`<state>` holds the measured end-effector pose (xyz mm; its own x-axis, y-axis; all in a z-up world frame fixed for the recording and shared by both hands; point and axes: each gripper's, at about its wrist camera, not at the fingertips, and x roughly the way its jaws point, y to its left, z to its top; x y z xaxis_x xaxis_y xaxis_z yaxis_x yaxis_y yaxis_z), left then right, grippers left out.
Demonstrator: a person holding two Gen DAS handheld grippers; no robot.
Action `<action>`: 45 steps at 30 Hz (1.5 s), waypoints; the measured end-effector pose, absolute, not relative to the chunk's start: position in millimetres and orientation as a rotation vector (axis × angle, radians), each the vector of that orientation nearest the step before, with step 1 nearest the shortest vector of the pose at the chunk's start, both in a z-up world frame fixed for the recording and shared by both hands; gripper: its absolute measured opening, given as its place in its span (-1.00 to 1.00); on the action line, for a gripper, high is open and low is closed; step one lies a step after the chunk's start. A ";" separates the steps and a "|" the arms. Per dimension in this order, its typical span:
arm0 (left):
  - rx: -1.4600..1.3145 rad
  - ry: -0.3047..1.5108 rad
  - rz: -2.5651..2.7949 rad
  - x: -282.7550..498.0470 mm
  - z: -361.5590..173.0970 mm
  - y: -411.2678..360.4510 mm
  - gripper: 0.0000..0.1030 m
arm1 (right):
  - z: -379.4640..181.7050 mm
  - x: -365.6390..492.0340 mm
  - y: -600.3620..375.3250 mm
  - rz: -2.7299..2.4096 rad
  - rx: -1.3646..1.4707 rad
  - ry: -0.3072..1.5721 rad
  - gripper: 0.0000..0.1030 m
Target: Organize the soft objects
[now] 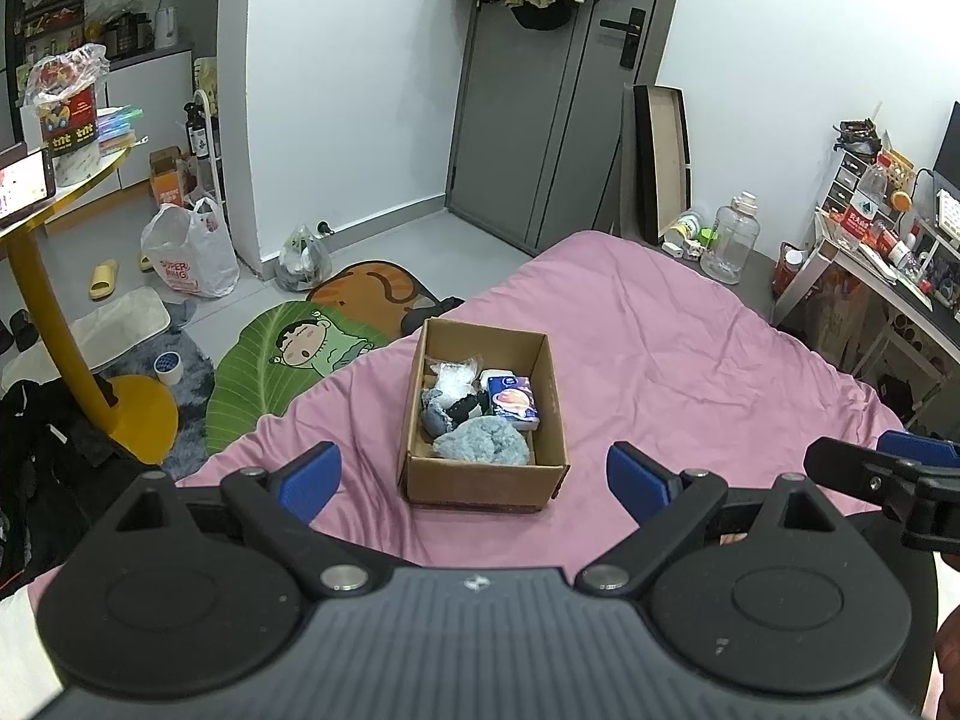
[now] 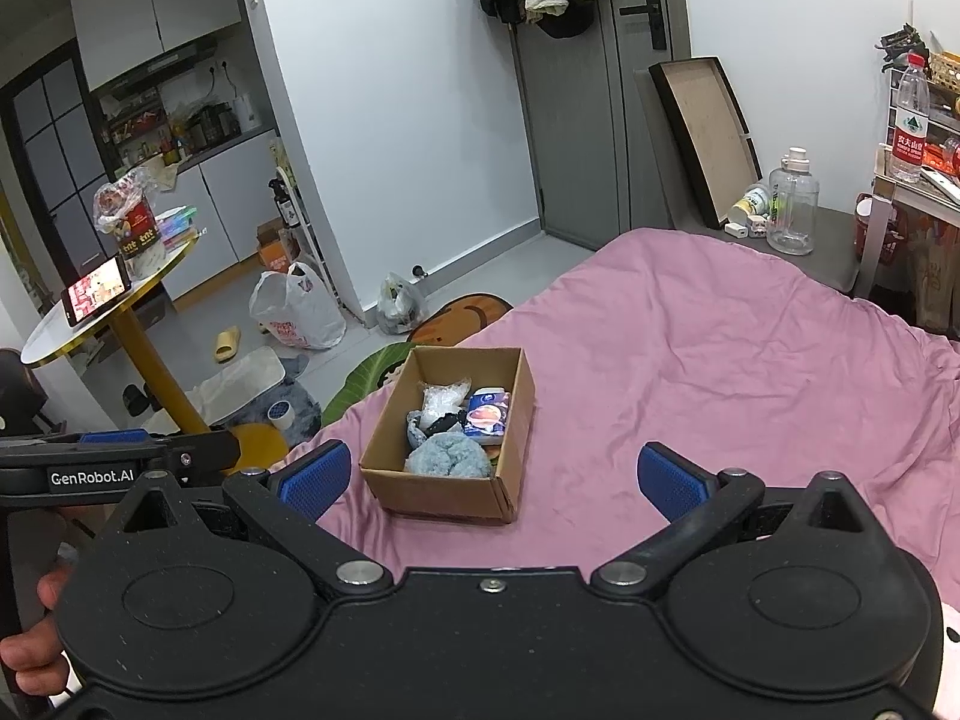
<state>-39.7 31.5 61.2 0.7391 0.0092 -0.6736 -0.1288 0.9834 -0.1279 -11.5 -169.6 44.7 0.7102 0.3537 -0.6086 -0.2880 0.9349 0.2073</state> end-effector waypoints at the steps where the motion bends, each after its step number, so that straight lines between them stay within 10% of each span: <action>1: -0.169 0.736 0.076 -39.5 61.6 31.6 0.83 | 44.5 -12.5 -169.5 0.357 0.097 0.697 1.00; 45: -0.140 0.731 0.007 -46.0 57.8 29.6 0.83 | 33.1 -6.7 -176.5 0.343 0.103 0.730 1.00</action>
